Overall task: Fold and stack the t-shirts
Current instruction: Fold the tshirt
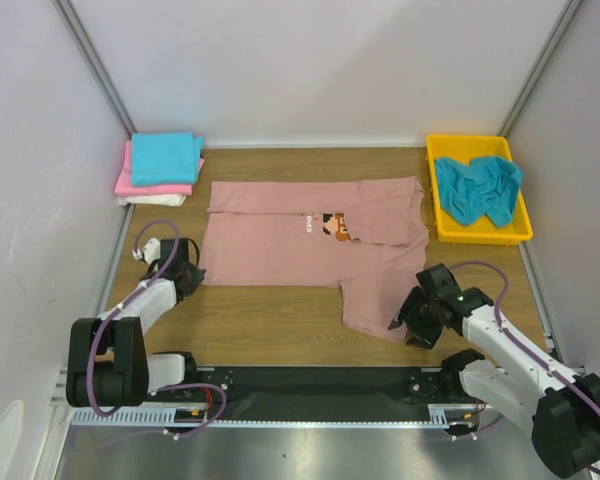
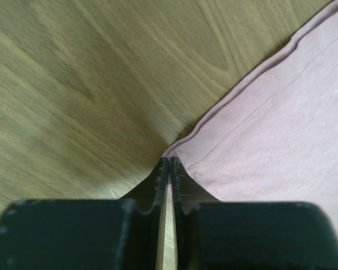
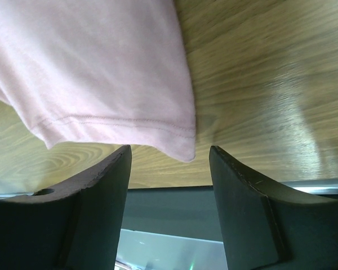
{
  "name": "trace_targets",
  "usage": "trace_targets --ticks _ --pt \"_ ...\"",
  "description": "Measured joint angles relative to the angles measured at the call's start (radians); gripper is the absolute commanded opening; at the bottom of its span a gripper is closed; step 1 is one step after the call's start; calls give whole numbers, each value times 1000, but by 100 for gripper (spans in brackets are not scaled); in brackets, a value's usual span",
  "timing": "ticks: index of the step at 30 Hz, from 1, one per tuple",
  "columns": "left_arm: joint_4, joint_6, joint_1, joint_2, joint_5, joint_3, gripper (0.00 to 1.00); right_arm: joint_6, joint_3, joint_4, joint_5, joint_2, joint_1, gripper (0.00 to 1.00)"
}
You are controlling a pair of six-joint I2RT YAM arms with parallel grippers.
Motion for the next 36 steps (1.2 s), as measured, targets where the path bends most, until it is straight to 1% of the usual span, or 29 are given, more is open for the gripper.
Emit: trace_targets --ticks 1,7,10,11,13,14,18,22,25,26,28,33,36 --pt "4 -5 0 3 0 0 0 3 0 0 0 -5 6 63" --pt "23 -6 0 17 1 3 0 45 -4 2 11 -21 53 62" --pt "27 -6 0 19 1 4 0 60 -10 6 18 -20 69 57" --pt "27 -6 0 19 1 4 0 63 -12 8 20 -19 71 53" --pt "27 -5 0 19 0 4 0 71 -15 10 30 -10 77 51" --pt "27 -5 0 19 1 4 0 73 -16 12 34 -3 80 47" --pt "27 -5 0 19 1 4 0 80 -16 19 56 26 87 45" --pt "27 -5 0 19 1 4 0 85 -13 16 74 37 89 40" --pt "27 -5 0 19 1 4 0 87 -11 13 100 38 92 24" --pt "27 -4 0 19 1 5 0 87 -11 11 108 38 92 12" --pt "27 -5 0 19 1 5 0 87 -11 7 117 38 92 0" --pt "23 -5 0 19 0 6 0 96 10 -23 127 37 93 0" --pt "17 -5 0 19 -1 10 0 95 63 -54 142 33 93 0"
